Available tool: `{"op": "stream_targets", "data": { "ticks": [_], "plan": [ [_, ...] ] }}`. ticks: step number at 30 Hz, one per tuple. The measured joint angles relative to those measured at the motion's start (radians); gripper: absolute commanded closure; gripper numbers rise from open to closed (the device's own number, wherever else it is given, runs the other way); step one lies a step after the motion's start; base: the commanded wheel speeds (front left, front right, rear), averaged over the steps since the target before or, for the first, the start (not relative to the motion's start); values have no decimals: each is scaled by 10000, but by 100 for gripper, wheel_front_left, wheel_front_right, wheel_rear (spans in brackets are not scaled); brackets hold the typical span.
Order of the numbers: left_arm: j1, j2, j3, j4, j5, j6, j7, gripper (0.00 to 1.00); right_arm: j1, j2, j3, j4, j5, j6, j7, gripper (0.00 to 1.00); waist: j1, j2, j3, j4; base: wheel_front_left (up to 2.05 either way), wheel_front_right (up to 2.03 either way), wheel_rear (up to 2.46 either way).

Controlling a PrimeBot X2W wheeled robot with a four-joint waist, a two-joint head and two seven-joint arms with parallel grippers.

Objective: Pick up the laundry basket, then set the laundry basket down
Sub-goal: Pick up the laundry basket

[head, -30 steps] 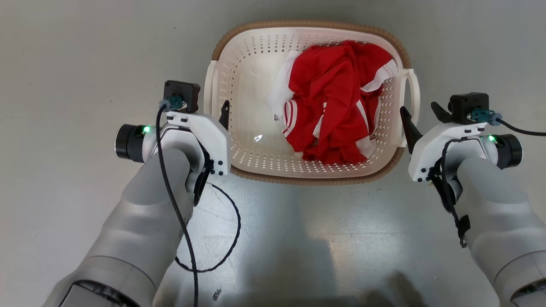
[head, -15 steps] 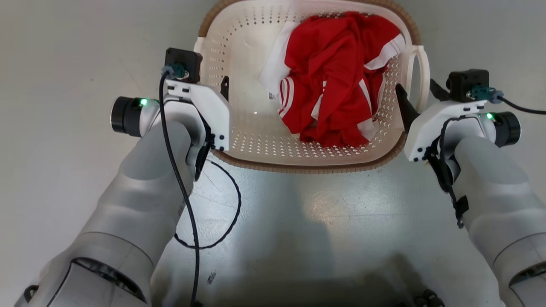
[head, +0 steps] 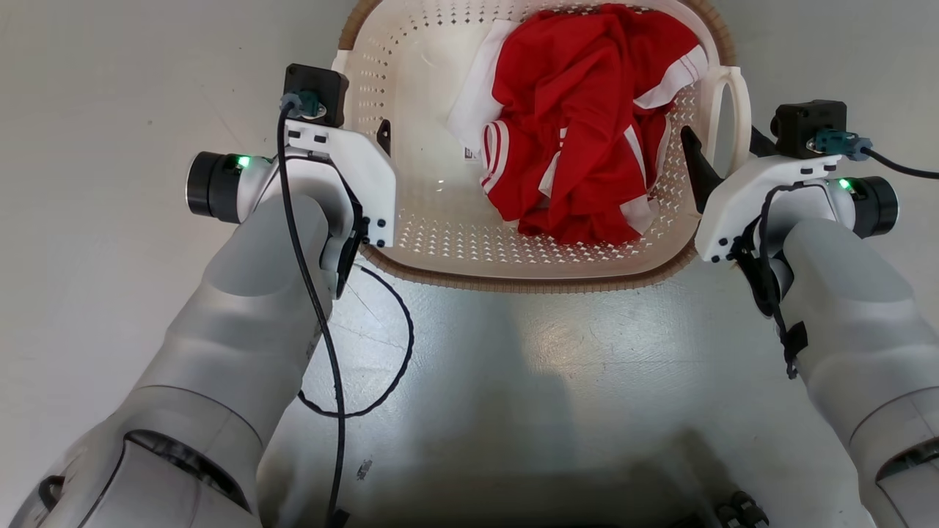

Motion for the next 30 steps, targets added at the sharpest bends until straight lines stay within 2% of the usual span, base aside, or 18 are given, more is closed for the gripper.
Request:
{"op": "stream_targets", "data": {
  "ticks": [30],
  "plan": [
    [-231,2,-905,259,-957,40,10,0,-92,219,399,127,529,0,105,0,0,0,191,7,0,0,0]
  ]
}}
